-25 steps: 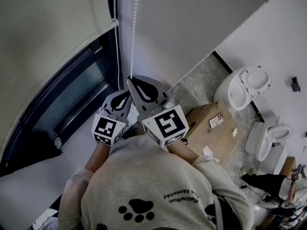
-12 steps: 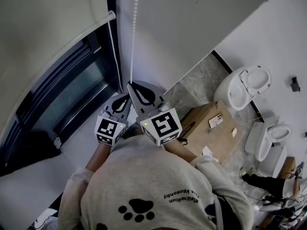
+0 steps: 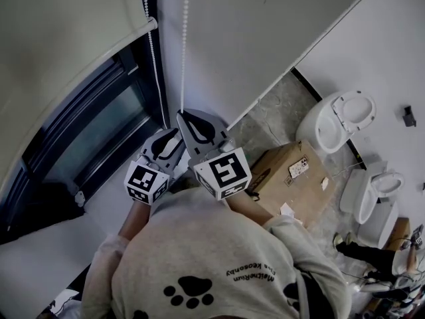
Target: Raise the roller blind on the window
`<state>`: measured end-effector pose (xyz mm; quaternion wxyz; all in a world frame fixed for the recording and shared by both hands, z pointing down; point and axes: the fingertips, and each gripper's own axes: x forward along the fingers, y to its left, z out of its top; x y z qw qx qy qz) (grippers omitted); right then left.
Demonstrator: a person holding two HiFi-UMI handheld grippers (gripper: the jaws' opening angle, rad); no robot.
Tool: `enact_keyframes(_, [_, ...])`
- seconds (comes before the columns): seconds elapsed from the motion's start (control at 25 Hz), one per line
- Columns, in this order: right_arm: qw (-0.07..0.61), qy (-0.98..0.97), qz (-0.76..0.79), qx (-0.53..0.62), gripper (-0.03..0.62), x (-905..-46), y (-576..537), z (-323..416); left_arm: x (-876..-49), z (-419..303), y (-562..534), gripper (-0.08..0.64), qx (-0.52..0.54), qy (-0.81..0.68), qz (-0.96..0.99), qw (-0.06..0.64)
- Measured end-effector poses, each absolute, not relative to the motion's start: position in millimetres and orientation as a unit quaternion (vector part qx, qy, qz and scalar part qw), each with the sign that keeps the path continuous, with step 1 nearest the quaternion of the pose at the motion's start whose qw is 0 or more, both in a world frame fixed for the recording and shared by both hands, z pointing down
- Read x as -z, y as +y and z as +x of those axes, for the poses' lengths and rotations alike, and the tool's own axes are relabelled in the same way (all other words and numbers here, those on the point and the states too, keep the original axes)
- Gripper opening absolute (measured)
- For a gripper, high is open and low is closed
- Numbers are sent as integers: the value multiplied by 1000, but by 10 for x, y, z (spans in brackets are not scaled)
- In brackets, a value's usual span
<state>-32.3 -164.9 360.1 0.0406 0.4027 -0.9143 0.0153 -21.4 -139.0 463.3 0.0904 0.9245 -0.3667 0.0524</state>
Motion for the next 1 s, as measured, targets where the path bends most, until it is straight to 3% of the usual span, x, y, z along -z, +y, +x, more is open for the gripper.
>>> enact_keyframes(0.48, [34, -917, 396, -24, 9, -3613, -1610, -336, -3635, -674, -1454, 106, 17, -373, 926, 47])
enact_keyframes(0.76, [36, -919, 391, -24, 9, -3605, -1598, -363, -2749, -440, -1473, 102, 39, -341, 939, -22])
enact_keyframes(1.0, [35, -922, 386, -21, 9, -3593, -1568, -372, -2610, -259, -1574, 83, 5, -339, 940, -49])
